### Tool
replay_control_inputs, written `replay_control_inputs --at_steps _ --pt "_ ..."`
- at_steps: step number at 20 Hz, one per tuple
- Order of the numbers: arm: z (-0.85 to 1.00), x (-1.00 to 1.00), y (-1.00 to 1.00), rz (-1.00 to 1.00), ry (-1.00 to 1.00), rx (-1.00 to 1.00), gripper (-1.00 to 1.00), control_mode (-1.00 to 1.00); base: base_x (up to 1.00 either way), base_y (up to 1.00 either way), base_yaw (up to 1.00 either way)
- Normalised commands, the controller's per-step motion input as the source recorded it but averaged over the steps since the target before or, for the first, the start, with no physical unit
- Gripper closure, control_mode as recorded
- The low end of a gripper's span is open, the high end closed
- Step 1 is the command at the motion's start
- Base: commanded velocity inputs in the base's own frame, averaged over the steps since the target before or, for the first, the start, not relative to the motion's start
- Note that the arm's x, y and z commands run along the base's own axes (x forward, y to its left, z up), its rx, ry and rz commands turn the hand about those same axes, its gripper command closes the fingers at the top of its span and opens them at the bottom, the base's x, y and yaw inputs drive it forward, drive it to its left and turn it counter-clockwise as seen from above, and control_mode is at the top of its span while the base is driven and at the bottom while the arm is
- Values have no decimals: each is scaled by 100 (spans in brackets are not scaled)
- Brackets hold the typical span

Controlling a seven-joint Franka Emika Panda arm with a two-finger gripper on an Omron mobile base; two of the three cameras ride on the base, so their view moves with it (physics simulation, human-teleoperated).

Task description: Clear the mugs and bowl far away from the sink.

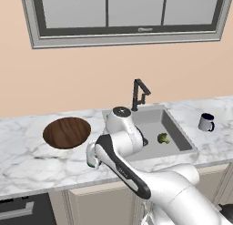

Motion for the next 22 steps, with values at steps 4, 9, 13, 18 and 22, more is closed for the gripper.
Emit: replay_control_inputs --at_steps 4,9,13,18,22 --pt "-26 32 26 -2 0 0 -100 -100 0 0 0" --pt "-12 3 23 -4 2 0 -100 -100 0 0 0" --pt "-15 0 16 -2 4 0 -100 -100 0 0 0" --pt "-28 8 7 0 1 0 -100 -100 0 0 0" --pt "-25 8 0 0 0 0 -100 -100 0 0 0"
